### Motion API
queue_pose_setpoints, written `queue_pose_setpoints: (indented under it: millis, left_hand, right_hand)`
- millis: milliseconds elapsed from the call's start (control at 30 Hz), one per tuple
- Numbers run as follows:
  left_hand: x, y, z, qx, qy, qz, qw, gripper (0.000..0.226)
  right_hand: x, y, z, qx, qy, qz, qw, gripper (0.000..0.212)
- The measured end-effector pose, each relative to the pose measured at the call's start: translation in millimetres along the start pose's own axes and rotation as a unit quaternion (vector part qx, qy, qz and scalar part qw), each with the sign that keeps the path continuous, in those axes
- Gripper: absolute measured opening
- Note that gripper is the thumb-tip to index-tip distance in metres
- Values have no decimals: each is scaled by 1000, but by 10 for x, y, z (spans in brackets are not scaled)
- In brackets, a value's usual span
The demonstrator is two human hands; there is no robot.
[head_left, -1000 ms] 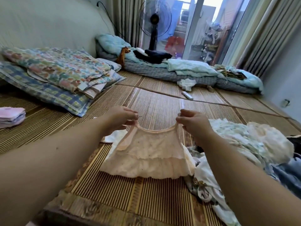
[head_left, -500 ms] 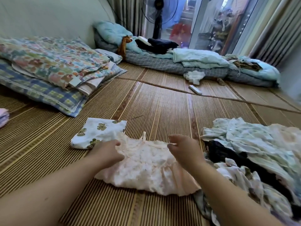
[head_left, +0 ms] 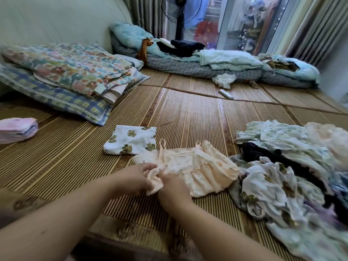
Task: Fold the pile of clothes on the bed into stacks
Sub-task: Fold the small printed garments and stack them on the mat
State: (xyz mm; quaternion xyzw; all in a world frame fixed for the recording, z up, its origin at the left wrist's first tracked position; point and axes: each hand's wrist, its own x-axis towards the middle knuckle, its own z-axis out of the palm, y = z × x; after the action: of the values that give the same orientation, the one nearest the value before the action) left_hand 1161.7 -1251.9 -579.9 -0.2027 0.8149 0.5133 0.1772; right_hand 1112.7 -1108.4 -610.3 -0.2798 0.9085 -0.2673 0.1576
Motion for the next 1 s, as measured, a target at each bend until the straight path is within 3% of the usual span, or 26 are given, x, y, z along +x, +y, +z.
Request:
queue_pose_setpoints:
  millis: [100,233,300,400,467,567,667,733,800,867,933,1000]
  left_hand:
    - [-166,-153,-88,293,56,18,954,105]
    - [-291,-244,-57,380,139,180,896,107]
    - [-345,-251,-79,387,152,252,874,94]
    - [-438,-224,-192,432,72,264,859,42]
    - [-497,-184,-269,442,19,244,863,12]
    - [-521,-23,-374,369,-9,194,909,9]
    - [-351,208,-395,318,71,221,919,10]
    - [-155,368,-333,289,144,234,917,6]
    - [38,492,-221,252,193,220,922,20]
    - [200,508,-74,280,206,180,920,54]
    - [279,408,113,341,181,133,913,76]
    - [344,226,303,371,143,118,910,81]
  right_hand:
    - [-141,-102,-244,97,-53,-8,994,33]
    - [-401,-172,-466,129,-120,-40,984,24]
    - [-545,-193,-527,125,-164,-46,977,19]
    - [-705,-123,-581,143,-207,-44,967,17]
    - [-775,-59,-611,202,-208,-24,957,21]
    - [-808,50,-676,330,-205,-16,921,31]
    - [-720,203,-765,433,-151,28,888,23]
    - [-602,303,-816,485,-85,109,863,32]
    - [-465,413,-829,481,-33,208,851,40]
    - [-373,531,-798,426,-10,261,866,40]
    - [-322,650,-740,354,28,265,896,35]
    - [-325,731,-664,273,85,240,928,41]
